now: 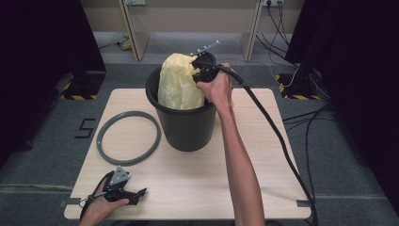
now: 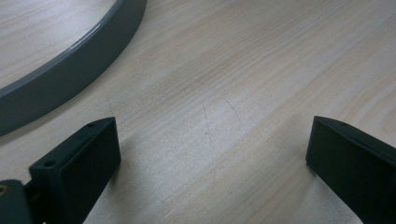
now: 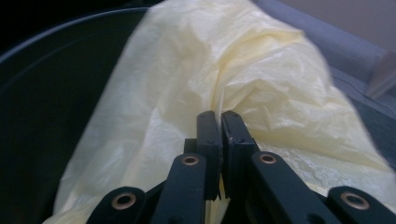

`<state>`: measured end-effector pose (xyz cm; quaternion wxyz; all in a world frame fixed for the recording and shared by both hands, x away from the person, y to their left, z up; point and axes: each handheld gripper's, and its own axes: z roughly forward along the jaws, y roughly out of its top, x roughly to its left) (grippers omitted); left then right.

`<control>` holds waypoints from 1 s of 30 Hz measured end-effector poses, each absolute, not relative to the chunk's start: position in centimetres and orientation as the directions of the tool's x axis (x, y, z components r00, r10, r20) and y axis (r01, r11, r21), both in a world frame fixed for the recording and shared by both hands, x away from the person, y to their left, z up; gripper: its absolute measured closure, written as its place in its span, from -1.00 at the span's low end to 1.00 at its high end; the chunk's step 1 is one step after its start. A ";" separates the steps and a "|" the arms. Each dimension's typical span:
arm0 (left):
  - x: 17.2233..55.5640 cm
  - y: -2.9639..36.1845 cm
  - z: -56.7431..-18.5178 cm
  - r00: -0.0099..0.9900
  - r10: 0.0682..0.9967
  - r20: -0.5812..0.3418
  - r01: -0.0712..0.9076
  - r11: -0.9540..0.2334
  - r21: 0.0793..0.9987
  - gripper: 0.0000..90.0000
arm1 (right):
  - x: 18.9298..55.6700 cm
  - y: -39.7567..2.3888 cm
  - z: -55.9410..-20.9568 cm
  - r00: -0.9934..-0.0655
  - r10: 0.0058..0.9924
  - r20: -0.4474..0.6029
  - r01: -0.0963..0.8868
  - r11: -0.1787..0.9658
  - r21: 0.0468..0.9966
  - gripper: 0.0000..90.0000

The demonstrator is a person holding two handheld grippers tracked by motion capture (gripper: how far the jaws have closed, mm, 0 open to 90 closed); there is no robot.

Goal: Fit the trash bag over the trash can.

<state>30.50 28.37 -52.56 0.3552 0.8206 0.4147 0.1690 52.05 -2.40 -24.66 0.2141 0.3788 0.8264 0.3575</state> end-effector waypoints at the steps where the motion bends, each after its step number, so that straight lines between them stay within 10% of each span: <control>1: 30.5 28.4 -52.6 0.599 0.801 -0.017 0.561 -0.404 0.723 -0.96 | 51.6 -2.3 -24.7 -0.637 0.766 -0.082 0.462 0.465 0.756 0.95; 15: 30.5 28.4 -52.5 0.599 0.801 -0.015 0.561 -0.406 0.722 -0.96 | 48.3 -1.0 -26.4 -0.743 0.666 -0.069 0.435 0.558 0.707 0.74; 30: 30.5 28.4 -52.5 0.598 0.801 -0.015 0.560 -0.404 0.723 -0.96 | 50.7 -4.8 -22.6 -0.491 0.869 -0.058 0.513 0.342 0.787 -0.19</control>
